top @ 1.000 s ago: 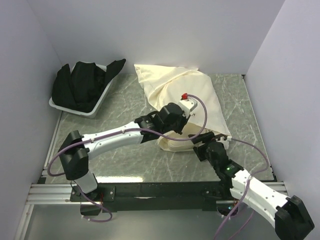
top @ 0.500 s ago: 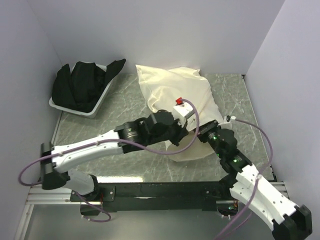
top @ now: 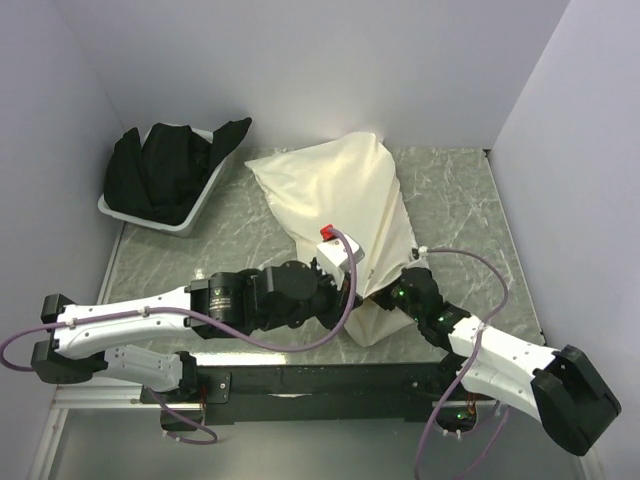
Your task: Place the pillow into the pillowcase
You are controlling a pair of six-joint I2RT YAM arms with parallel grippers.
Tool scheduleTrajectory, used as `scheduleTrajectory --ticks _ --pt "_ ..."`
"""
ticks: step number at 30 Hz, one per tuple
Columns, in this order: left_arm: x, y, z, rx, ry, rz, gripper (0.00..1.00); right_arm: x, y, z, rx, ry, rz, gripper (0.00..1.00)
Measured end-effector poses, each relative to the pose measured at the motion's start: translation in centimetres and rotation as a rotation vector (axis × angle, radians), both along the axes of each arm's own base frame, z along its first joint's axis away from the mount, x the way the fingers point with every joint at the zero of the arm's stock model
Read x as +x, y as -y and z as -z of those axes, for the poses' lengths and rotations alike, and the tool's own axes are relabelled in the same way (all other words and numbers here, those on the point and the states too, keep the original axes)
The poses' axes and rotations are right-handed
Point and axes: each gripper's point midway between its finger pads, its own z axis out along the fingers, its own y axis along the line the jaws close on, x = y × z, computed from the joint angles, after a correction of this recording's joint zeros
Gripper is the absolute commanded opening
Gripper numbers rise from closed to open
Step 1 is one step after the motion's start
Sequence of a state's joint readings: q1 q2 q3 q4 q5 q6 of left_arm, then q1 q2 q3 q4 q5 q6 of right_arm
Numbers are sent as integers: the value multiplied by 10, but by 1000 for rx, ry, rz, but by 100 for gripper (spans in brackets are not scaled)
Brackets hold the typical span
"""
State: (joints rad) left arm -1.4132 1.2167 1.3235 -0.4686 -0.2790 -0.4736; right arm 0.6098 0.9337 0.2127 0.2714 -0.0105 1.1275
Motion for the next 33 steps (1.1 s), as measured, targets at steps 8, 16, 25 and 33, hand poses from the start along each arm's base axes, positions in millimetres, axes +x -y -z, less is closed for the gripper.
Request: scheduleTrajectory --ticks 8,16,25,33 --pt "-21 -19 28 12 -74 -46 1 11 10 -15 -47 48 29 0" --pt "-47 -12 33 38 -103 -22 1 14 14 -79 -14 191 26 0" --pt "-72 21 -25 -33 -67 30 1 1 -11 -35 -103 104 -39 36" --pt "-39 -20 28 44 -113 -99 41 8 38 -29 -84 123 106 76"
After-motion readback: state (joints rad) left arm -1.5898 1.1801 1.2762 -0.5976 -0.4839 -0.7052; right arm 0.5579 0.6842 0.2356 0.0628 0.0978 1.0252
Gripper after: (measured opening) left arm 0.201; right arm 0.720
